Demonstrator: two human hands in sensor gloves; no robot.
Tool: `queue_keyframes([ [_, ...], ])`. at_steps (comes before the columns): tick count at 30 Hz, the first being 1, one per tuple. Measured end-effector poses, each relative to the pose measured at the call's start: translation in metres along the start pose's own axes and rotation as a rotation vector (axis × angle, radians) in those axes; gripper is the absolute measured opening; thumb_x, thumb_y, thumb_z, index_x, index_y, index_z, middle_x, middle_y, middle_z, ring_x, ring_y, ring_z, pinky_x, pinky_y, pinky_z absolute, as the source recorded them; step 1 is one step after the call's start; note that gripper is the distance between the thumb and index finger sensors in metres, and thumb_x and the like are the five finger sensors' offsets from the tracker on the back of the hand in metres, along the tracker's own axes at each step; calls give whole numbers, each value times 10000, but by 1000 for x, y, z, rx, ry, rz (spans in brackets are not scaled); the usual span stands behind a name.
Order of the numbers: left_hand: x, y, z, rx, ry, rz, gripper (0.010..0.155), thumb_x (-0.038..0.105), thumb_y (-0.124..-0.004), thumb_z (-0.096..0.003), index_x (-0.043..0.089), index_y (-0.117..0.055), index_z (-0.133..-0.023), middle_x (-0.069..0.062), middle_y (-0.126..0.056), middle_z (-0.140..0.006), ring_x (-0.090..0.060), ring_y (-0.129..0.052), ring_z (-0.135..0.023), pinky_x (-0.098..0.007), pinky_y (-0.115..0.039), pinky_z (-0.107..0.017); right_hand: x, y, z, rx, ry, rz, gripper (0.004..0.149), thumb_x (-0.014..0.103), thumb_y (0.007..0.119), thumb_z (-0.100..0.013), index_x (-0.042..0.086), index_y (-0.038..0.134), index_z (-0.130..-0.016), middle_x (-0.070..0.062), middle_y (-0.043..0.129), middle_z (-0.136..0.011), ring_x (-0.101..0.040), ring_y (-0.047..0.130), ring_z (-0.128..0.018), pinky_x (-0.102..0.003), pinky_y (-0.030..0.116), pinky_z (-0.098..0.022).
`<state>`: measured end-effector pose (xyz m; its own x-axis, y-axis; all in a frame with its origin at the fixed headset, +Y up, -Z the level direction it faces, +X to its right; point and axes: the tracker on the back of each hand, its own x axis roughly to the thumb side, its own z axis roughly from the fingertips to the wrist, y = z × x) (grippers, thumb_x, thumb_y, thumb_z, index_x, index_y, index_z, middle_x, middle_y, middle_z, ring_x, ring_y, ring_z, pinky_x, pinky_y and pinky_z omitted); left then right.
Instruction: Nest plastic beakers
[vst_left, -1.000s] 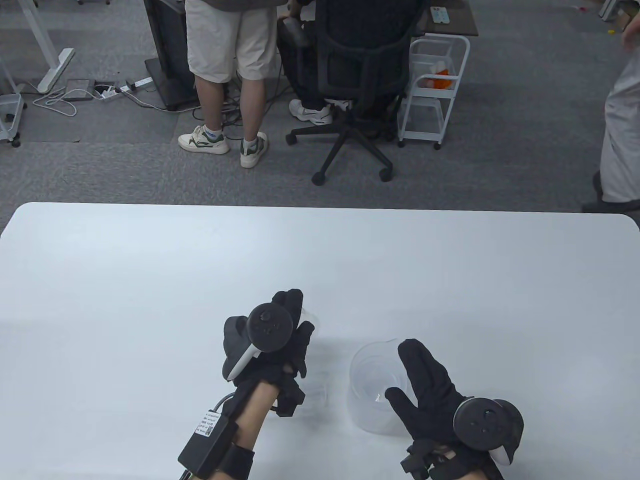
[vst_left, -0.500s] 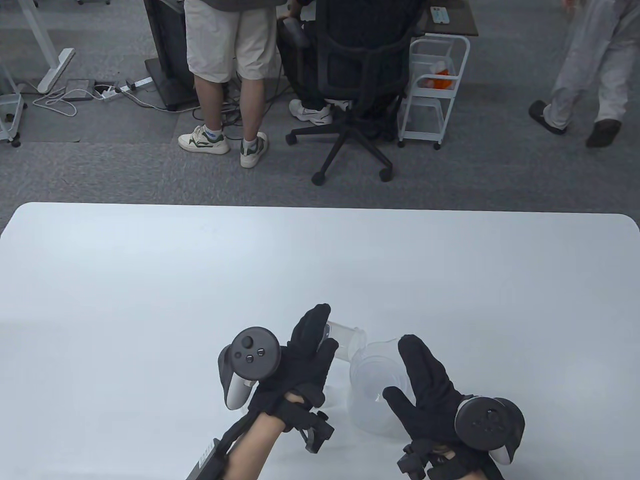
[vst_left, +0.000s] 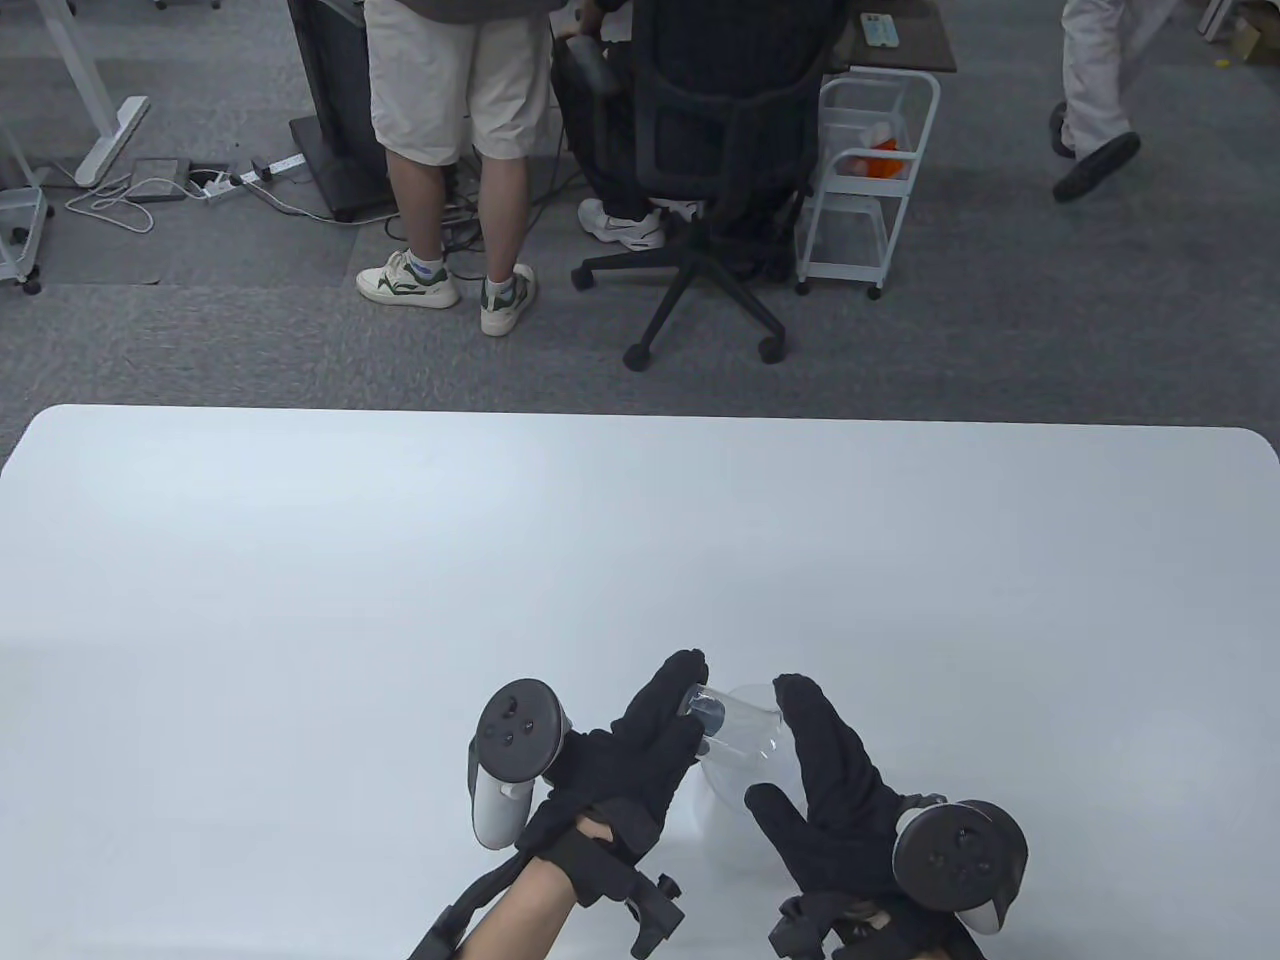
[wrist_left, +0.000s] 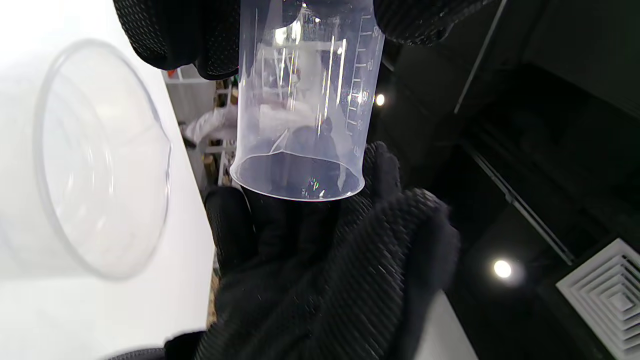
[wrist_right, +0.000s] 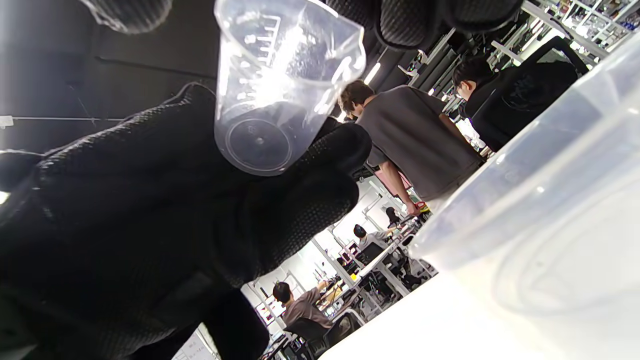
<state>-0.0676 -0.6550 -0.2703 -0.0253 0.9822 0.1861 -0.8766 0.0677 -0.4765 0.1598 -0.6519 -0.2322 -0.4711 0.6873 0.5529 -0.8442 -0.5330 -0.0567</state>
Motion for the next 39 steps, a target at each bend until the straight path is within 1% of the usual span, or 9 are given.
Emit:
queue_keyframes([
  [6, -2, -4, 2, -13, -2, 12, 659, 389, -585, -509, 118, -354, -1064, -241, -384, -1090, -482, -680, -952, -535, -678, -656, -1, 1, 0, -11, -2, 17, 762, 529, 659, -520, 93, 323, -1047, -221, 522, -1098, -463, 662, -906, -594, 590, -624],
  [11, -7, -6, 3, -17, 3, 28, 665, 407, -589, -512, 122, -353, -1065, -238, -391, -1090, -472, -690, -951, -534, -679, -656, 0, 0, 1, -28, -12, 13, 739, 520, 665, -519, 97, 367, -1046, -209, 552, -1085, -456, 680, -894, -585, 603, -622],
  [14, -8, -7, 5, -11, -10, 0, 667, 414, -598, -511, 122, -366, -1064, -235, -402, -1090, -471, -696, -947, -540, -679, -651, -1, -1, 2, -39, -24, 0, 729, 515, 675, -517, 107, 384, -1046, -195, 557, -1088, -445, 684, -900, -583, 608, -624],
  [17, -8, -7, 8, 8, -29, -75, 675, 431, -606, -509, 123, -379, -1065, -232, -405, -1093, -474, -691, -947, -554, -672, -645, 0, -3, 2, -44, -28, 0, 712, 505, 681, -517, 113, 405, -1044, -191, 570, -1084, -441, 695, -892, -584, 607, -624],
  [22, -8, -5, 14, 54, -54, -268, 678, 454, -620, -504, 131, -413, -1064, -227, -413, -1096, -489, -671, -952, -573, -657, -642, 2, -6, 1, -31, -39, 56, 689, 489, 693, -519, 118, 441, -1042, -192, 572, -1084, -438, 697, -890, -584, 608, -622],
  [24, -9, -2, 17, 91, -64, -373, 681, 461, -623, -501, 131, -423, -1062, -224, -426, -1094, -489, -676, -950, -574, -660, -639, 2, -7, 0, -19, -46, 105, 686, 486, 696, -519, 120, 446, -1041, -191, 570, -1087, -439, 696, -892, -586, 604, -625],
  [30, -13, 0, 23, 127, -81, -586, 680, 464, -634, -495, 131, -445, -1057, -219, -428, -1096, -498, -658, -957, -595, -638, -644, 1, -9, -3, 9, -37, 259, 675, 481, 705, -518, 126, 466, -1040, -190, 572, -1089, -439, 692, -894, -591, 598, -627],
  [35, -19, -1, 25, 126, -88, -699, 679, 466, -638, -492, 135, -453, -1055, -215, -432, -1096, -498, -657, -959, -599, -634, -646, -4, -9, -5, 45, -7, 370, 665, 472, 708, -517, 128, 478, -1038, -189, 563, -1095, -442, 681, -902, -596, 587, -631],
  [39, -23, -1, 25, 117, -74, -693, 679, 466, -640, -492, 134, -454, -1055, -214, -431, -1096, -498, -654, -962, -601, -629, -649, -9, -6, -5, 74, 18, 434, 656, 467, 708, -517, 132, 488, -1037, -185, 562, -1099, -444, 673, -908, -598, 579, -636],
])
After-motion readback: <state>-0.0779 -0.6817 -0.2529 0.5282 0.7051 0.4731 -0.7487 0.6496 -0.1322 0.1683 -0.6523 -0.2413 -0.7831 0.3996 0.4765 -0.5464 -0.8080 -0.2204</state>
